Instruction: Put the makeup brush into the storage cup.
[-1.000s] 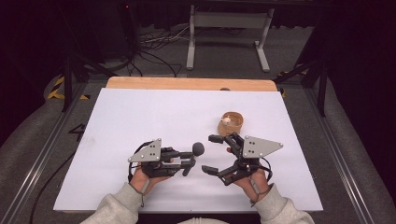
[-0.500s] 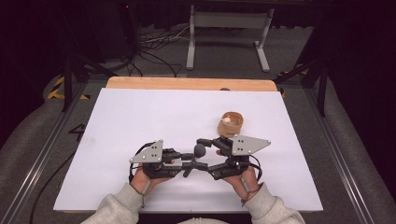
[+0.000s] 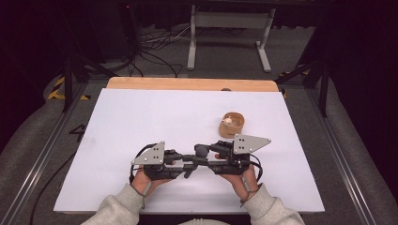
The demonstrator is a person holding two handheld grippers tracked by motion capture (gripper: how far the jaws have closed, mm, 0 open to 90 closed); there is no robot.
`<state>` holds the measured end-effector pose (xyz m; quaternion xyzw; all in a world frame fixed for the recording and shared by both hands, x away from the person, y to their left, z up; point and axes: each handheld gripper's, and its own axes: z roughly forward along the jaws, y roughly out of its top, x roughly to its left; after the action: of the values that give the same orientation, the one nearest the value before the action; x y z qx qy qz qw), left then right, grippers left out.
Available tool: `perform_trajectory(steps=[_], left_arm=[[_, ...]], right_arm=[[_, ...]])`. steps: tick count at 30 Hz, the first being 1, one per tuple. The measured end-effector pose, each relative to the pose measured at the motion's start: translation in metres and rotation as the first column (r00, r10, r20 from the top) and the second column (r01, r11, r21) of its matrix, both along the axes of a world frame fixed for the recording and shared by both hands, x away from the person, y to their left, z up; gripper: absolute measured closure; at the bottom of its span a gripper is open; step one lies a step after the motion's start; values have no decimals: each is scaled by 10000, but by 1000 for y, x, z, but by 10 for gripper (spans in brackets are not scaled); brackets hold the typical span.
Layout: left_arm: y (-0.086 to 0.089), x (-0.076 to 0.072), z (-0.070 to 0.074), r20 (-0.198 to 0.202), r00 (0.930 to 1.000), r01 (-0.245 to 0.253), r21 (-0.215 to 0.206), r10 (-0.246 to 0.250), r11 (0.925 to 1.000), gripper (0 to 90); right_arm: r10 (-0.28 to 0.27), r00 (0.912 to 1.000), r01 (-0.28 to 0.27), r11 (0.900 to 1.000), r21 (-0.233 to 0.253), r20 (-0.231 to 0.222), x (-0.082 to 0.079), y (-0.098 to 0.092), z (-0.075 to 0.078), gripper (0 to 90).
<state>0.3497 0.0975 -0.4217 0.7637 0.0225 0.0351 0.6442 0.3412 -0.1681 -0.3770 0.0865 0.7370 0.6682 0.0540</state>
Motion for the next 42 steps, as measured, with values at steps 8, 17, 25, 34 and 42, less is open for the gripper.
perform_trajectory(steps=[8, 17, 25, 34, 42], left_arm=[[0, -1, 0, 76, 10000, 57, 23, -58, 10000, 709], [1, -1, -1, -71, 9999, 83, -47, -83, 10000, 708], [0, 0, 2, -428, 9991, -14, -144, 8, 9999, 472], [1, 5, 1, -943, 9947, -435, -186, 415, 9989, 127], [16, 7, 5, -767, 9921, -1018, -247, 997, 9945, 38]], right_arm=[[70, 10000, -70, 10000, -30, -16, 0, 0, 1, 690], [80, 10000, -79, 9998, -206, 15, 0, 0, 3, 715], [152, 9995, -142, 9993, -349, 287, -2, 1, 9, 720], [-31, 9984, 56, 9990, -441, 564, 0, -6, 23, 720], [-322, 9960, 379, 9969, -682, 830, 10, -12, 41, 720]])
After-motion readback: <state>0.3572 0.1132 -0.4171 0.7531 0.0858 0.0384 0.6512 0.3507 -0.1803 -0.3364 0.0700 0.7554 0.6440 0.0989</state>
